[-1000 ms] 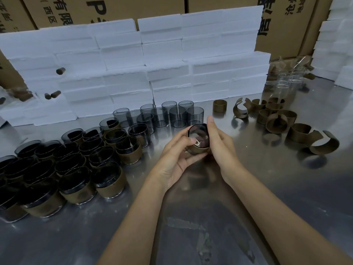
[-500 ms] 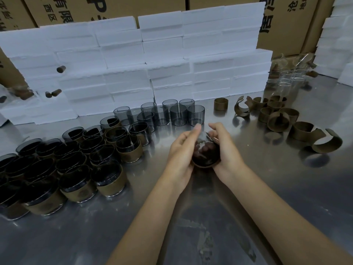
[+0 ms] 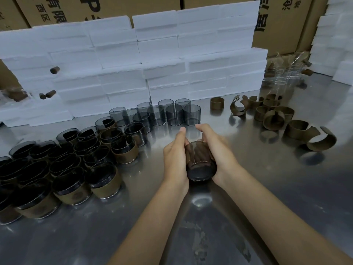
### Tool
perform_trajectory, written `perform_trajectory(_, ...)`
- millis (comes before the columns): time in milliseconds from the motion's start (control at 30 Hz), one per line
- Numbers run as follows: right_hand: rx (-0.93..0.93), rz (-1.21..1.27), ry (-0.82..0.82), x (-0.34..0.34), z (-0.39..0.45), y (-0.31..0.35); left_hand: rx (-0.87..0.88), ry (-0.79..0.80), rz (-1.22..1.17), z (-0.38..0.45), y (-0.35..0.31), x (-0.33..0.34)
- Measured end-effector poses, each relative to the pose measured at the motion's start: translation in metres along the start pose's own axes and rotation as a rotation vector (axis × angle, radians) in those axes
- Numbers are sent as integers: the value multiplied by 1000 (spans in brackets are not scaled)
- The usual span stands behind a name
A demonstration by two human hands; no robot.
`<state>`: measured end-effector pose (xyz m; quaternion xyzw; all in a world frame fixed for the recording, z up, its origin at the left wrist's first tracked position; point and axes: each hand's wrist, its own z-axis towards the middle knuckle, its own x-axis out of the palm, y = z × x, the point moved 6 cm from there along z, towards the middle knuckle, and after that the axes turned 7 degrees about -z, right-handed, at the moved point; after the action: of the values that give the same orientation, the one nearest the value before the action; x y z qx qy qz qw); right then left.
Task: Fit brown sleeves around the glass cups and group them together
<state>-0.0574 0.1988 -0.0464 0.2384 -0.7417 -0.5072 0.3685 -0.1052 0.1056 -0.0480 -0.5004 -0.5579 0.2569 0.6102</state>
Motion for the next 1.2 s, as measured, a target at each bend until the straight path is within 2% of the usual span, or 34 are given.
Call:
perform_trajectory(433, -52, -15, 4, 2, -3, 5, 9, 53, 7, 5, 0, 0)
perform_trajectory(500, -80, 6, -44, -2, -3, 9, 15, 92, 38, 7, -2, 1)
perform_trajectory(600, -201, -61, -214, -19, 0, 26, -30, 256, 95, 4, 0, 10)
perform_trajectory(667, -314, -136, -331, -34, -1, 40, -80, 359, 219, -1, 3, 14)
perform_trajectory(733, -355, -159, -372, -44, 0, 47, -109, 431, 272, -4, 11, 16)
perform_trajectory(867, -281, 37, -193, -38, 3, 44, -162, 378, 14, -6, 10, 16)
perform_trajectory(967, -193, 46, -68, -28, 7, 35, -192, 351, -231, -4, 1, 15)
perform_trajectory(1067, -99, 36, 156, -9, 3, 26, -253, 345, -464, -5, -6, 13)
perform_trajectory(1133, -84, -34, 248, 2, -1, 23, -236, 332, -494, -4, -10, 10)
perform_trajectory(1200, -86, -90, 307, 9, -2, 18, -187, 274, -419, -1, -10, 5)
